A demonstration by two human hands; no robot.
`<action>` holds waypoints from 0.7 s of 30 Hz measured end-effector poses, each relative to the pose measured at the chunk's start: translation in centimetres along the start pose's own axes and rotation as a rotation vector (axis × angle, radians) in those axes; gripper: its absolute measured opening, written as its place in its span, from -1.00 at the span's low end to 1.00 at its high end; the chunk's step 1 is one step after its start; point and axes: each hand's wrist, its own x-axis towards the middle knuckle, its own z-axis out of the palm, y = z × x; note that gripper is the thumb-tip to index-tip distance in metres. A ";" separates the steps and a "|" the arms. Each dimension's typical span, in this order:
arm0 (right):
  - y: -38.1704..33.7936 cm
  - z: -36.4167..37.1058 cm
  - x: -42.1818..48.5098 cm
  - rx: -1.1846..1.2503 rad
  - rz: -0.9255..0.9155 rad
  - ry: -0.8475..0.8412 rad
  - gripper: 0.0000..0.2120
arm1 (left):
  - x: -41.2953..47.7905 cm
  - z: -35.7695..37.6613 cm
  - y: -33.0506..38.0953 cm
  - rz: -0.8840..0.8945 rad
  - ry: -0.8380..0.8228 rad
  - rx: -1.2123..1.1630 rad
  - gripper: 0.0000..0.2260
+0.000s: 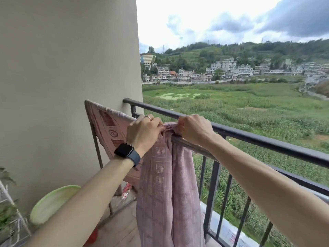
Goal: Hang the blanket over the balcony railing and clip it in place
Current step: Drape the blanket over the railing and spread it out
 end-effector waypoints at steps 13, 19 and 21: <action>4.2 -5.3 -1.4 0.461 0.071 -0.210 -0.77 | 4.2 -2.7 3.4 -0.522 -0.543 -1.114 -0.74; 6.7 -6.5 -4.0 0.587 0.113 -0.405 -0.43 | 3.7 -2.5 5.6 -0.198 -0.544 -0.779 -0.85; 6.8 -6.2 -5.0 0.448 0.084 -0.384 -0.45 | 3.2 -2.7 6.2 -0.122 -0.559 -0.831 -0.70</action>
